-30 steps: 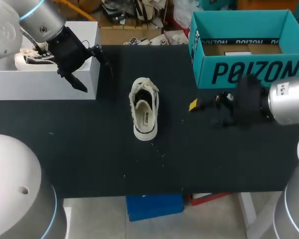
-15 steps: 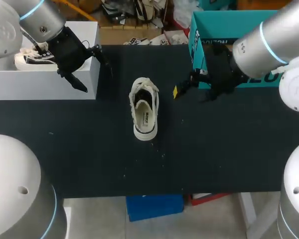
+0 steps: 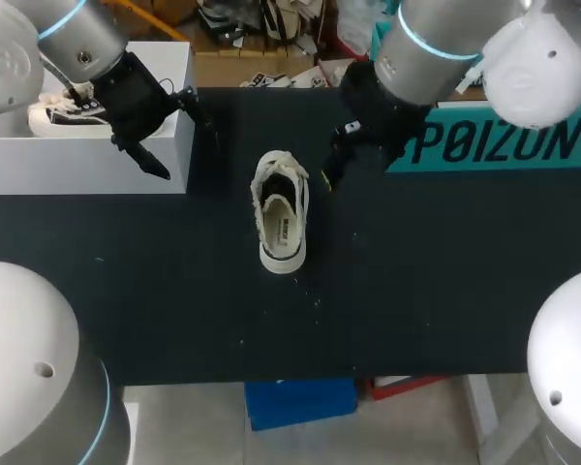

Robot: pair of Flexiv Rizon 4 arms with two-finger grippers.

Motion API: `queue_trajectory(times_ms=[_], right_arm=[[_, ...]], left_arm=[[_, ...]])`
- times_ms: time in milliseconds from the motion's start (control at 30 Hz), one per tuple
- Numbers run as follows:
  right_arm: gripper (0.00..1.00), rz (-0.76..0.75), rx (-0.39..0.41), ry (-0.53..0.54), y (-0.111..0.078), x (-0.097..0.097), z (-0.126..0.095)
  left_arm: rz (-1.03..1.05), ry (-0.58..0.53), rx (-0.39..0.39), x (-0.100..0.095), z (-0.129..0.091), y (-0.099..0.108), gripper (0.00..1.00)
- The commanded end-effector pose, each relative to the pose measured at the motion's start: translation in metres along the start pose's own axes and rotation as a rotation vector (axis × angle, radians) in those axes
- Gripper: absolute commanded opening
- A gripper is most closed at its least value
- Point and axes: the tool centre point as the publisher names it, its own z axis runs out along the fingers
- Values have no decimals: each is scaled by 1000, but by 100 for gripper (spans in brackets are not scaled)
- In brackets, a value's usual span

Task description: Take the shoe out of the shoebox, open the shoe tongue, remove and reinsert the insole, then place the shoe into the shoebox

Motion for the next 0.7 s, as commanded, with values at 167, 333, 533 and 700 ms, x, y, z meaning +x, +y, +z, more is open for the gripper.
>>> queue_trajectory(times_ms=[167, 333, 533, 700], right_arm=[[100, 50, 145, -185, 46, 1, 54], [100, 135, 147, -184, 59, -3, 75], [100, 178, 145, -181, 70, -6, 97], [100, 193, 147, -183, 73, -9, 110]], left_arm=[[0, 4, -2, 0, 0, 0, 100], [0, 4, -2, 0, 0, 0, 100], [0, 4, -2, 0, 0, 0, 100], [0, 4, -2, 0, 0, 0, 100]])
